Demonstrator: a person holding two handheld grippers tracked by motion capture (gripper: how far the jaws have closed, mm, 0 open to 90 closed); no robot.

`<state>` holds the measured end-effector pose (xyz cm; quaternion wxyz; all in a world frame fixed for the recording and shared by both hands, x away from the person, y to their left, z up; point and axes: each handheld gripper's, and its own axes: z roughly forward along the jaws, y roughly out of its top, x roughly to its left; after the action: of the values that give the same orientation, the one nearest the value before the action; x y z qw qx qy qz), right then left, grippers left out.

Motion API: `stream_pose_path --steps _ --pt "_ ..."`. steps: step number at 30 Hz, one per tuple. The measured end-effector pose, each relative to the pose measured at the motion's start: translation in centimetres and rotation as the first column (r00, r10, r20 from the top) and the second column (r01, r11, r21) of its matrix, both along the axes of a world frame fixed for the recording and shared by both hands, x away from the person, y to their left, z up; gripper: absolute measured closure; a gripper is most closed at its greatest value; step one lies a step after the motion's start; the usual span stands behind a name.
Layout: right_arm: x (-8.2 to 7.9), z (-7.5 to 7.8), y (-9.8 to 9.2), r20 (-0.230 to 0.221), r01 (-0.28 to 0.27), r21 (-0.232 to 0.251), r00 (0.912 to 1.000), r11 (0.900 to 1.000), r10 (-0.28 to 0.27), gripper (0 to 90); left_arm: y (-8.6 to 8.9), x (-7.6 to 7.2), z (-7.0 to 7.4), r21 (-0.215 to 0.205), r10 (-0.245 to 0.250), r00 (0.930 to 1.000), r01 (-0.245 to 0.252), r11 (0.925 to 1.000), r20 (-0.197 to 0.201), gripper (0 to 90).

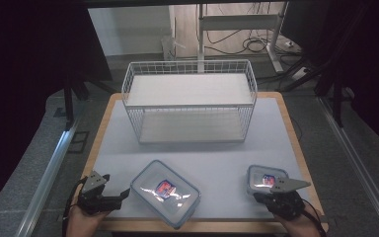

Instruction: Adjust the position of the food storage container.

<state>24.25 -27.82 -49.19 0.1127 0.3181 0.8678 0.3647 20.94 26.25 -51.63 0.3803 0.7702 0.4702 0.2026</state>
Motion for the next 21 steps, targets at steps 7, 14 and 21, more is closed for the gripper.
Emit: stream_pose_path --steps 7,14,21 --pt "1.9 0.0 0.2 0.009 0.038 -0.015 0.9993 0.999 -0.037 89.8 0.2 0.0 -0.1 0.007 0.001 1.0 -0.001 1.0 -0.008 10.5" --pt "0.4 0.5 1.2 0.02 0.022 0.014 0.9996 1.0 -0.022 89.8 0.3 0.2 -0.3 0.032 -0.002 0.9997 0.003 0.9995 -0.025 32.6" --pt "-0.9 0.0 3.6 -0.016 -0.048 0.042 0.9987 0.998 0.049 89.8 -0.2 1.7 -1.0 -0.067 -0.074 0.9915 0.067 0.9955 -0.107 74.2"
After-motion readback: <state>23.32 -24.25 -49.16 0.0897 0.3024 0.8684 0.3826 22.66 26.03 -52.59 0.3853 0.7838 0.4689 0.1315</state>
